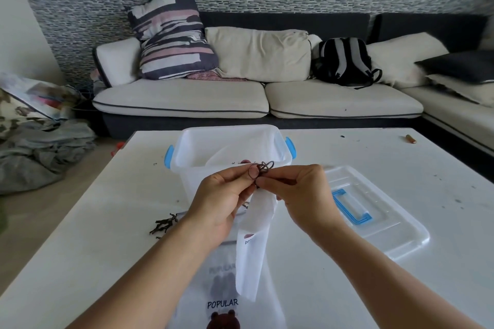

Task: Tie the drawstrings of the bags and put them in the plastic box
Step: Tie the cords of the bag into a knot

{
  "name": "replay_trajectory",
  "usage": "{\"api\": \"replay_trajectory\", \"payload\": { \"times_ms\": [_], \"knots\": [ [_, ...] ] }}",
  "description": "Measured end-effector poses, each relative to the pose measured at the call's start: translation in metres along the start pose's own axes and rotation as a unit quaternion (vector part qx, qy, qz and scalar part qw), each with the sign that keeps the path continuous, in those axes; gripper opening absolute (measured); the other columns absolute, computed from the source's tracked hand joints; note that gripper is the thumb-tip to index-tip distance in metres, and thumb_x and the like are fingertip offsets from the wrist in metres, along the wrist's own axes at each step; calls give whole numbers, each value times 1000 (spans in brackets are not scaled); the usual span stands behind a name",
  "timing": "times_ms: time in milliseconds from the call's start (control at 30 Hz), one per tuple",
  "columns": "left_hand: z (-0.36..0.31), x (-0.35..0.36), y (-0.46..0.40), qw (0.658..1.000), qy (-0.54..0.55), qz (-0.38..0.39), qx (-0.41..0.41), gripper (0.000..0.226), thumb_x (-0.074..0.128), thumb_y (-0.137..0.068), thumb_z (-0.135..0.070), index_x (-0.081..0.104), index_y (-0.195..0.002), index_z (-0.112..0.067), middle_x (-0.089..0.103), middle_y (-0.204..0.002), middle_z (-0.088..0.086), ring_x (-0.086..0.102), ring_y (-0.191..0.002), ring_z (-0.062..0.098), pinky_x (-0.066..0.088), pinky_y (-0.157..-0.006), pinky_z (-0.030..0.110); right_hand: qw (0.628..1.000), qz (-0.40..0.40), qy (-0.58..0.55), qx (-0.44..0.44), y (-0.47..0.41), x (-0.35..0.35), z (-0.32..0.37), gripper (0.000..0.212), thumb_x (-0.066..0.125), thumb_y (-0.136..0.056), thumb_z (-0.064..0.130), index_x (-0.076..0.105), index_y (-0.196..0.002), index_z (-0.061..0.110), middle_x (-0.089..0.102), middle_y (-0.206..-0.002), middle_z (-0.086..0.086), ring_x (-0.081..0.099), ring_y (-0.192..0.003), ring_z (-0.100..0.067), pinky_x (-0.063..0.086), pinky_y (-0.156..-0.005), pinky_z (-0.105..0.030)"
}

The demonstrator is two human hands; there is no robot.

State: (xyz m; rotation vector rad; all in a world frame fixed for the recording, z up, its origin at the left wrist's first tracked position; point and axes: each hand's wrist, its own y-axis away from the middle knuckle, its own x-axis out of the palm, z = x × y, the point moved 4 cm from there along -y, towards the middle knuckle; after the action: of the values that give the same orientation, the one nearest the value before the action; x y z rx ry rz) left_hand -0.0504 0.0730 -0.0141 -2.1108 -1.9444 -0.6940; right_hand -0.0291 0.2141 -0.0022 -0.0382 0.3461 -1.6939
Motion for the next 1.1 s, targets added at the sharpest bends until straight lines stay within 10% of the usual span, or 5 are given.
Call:
{"api": "replay_trajectory", "payload": {
  "times_ms": [1100],
  "knots": [
    [-9,-9,4,992,-117,15,35,13,71,-87,-2,80,-85,-12,78,-90,8,72,-73,11,57,-71,17,991,55,116,-21,-8,-2,7,17,68,-93,14,71,-76,15,57,-52,11,47,-48,-3,37,-52,-13]
  ]
}}
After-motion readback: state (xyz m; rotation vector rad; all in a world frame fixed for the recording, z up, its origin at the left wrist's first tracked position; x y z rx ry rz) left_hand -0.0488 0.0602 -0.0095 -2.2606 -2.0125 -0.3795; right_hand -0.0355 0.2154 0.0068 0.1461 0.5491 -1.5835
